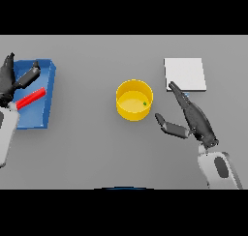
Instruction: Pick up the red beaker and tilt it to pour out 1 green nut into yellow bowl. Pick up the yellow bowl and place it on the metallic measuring scale.
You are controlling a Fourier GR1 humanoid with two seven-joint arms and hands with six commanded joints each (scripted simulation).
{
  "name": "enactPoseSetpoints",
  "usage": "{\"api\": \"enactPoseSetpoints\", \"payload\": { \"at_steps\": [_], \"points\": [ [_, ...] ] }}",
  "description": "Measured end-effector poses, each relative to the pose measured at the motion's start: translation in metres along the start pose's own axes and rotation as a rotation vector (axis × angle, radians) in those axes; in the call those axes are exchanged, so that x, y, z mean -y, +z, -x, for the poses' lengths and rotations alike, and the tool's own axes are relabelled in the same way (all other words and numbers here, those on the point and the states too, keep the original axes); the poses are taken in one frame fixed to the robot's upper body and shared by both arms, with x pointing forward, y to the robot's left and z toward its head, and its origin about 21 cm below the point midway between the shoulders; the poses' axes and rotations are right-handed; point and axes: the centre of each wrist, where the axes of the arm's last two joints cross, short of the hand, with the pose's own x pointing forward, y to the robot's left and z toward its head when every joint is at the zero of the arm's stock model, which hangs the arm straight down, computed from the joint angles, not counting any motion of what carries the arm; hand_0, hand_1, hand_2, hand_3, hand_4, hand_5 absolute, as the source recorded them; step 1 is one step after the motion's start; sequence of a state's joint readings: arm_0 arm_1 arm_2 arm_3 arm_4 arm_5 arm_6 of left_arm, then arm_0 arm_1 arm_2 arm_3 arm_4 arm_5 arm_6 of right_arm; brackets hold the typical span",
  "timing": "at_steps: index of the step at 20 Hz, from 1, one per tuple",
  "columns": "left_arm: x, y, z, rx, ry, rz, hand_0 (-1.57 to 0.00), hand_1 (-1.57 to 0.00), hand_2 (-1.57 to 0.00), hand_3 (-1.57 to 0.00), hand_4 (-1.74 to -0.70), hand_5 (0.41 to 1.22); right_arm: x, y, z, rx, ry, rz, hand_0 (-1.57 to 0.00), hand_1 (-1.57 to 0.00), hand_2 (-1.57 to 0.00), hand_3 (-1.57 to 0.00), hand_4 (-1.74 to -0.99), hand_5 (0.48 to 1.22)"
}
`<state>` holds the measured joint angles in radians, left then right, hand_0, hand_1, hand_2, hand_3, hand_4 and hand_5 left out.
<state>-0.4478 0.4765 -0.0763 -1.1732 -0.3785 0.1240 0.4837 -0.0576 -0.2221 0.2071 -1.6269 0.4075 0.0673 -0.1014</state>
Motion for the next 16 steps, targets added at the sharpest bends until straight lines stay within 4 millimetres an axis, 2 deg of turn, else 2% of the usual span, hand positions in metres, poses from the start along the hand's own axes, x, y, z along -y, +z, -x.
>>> {"api": "enactPoseSetpoints", "payload": {
  "at_steps": [2, 5, 9, 12, 16],
  "points": [
    [-0.002, 0.001, -0.002, 0.013, 0.004, -0.008, -0.02, -0.02, -0.02, -0.02, -0.74, 0.668, 0.009, -0.013, -0.005, 0.004, 0.13, -0.107, 0.0, 0.0, 0.0, 0.0, -1.122, 0.674],
    [-0.003, 0.003, 0.002, 0.011, -0.009, -0.006, -0.01, -0.01, -0.01, -0.01, -0.73, 0.68, 0.011, -0.033, -0.014, 0.07, 0.327, -0.254, 0.0, 0.0, 0.0, 0.0, -1.192, 0.677],
    [-0.003, 0.002, 0.002, -0.001, -0.011, 0.003, 0.0, 0.0, 0.0, 0.0, -0.74, 0.696, 0.017, -0.061, -0.025, 0.144, 0.531, -0.407, 0.0, 0.0, 0.0, 0.0, -1.225, 0.684],
    [-0.008, 0.001, 0.006, -0.012, -0.026, 0.001, 0.0, 0.0, 0.0, 0.0, -0.74, 0.702, 0.018, -0.079, -0.034, 0.2, 0.687, -0.526, 0.0, 0.0, 0.0, 0.0, -1.223, 0.703],
    [-0.008, 0.001, 0.007, -0.004, -0.019, 0.004, 0.0, 0.0, 0.0, 0.0, -0.75, 0.707, 0.001, -0.094, -0.041, 0.213, 0.802, -0.655, 0.0, 0.0, 0.0, 0.0, -1.215, 0.717]
  ]
}}
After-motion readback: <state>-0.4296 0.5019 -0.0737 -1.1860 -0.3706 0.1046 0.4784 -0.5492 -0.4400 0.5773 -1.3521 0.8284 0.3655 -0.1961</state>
